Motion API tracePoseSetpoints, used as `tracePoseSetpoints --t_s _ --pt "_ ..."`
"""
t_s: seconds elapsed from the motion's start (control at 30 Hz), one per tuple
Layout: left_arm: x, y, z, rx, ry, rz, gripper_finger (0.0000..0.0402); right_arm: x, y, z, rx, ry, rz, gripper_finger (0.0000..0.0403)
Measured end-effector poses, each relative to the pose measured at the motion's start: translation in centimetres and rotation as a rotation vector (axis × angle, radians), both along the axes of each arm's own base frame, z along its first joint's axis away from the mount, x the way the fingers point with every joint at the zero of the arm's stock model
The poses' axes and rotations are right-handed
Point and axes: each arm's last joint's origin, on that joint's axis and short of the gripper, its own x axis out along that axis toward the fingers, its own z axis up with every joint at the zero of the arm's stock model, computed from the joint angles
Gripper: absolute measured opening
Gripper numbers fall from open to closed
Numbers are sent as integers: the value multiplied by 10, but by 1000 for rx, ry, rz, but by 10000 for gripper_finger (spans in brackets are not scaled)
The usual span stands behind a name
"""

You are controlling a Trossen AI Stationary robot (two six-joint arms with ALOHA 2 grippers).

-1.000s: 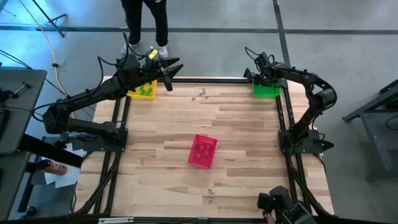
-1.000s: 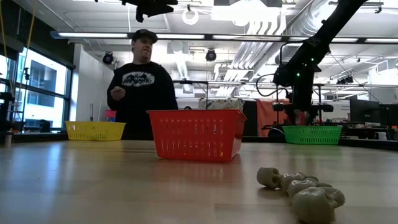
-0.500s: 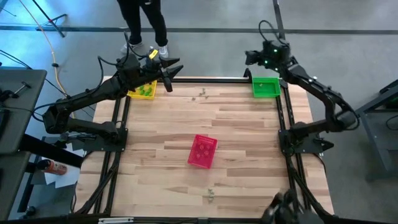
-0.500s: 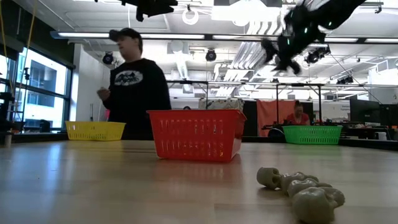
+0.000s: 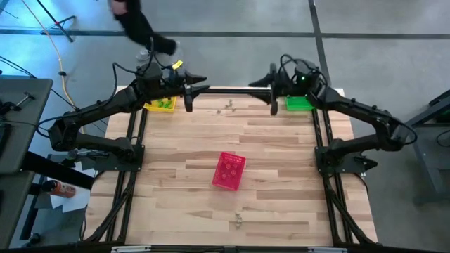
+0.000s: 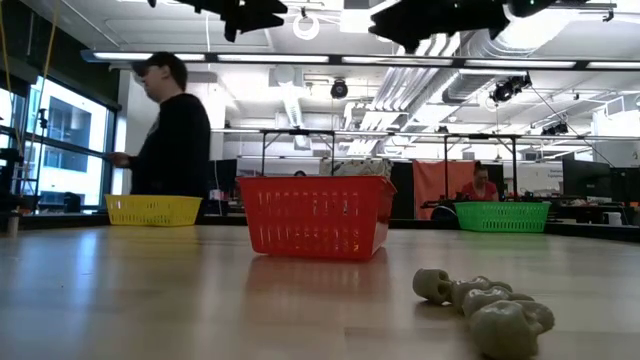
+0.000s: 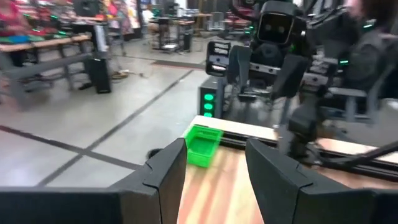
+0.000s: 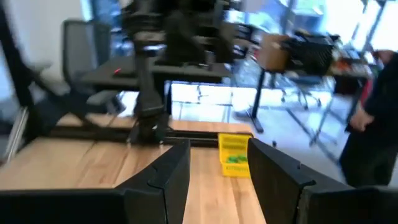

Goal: Sort Halloween decoration
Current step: Put the white skull toy into the green bin

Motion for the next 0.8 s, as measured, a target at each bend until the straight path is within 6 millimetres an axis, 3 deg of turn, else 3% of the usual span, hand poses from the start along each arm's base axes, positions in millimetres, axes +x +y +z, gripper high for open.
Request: tracePoseSetpoints --t_s 0.17,0.6,0.7,0.8 --pt "0 -2 -1 -20 4 -55 154 10 16 1 -81 -8 41 155" --pt "2 0 0 -59 -33 -45 154 11 16 1 -35 -6 -12 155" --pt "11 12 4 -98 -41 51 154 11 16 1 -36 -6 -23 155" --pt "22 37 8 -163 -1 135 154 11 16 1 -36 -5 -33 155"
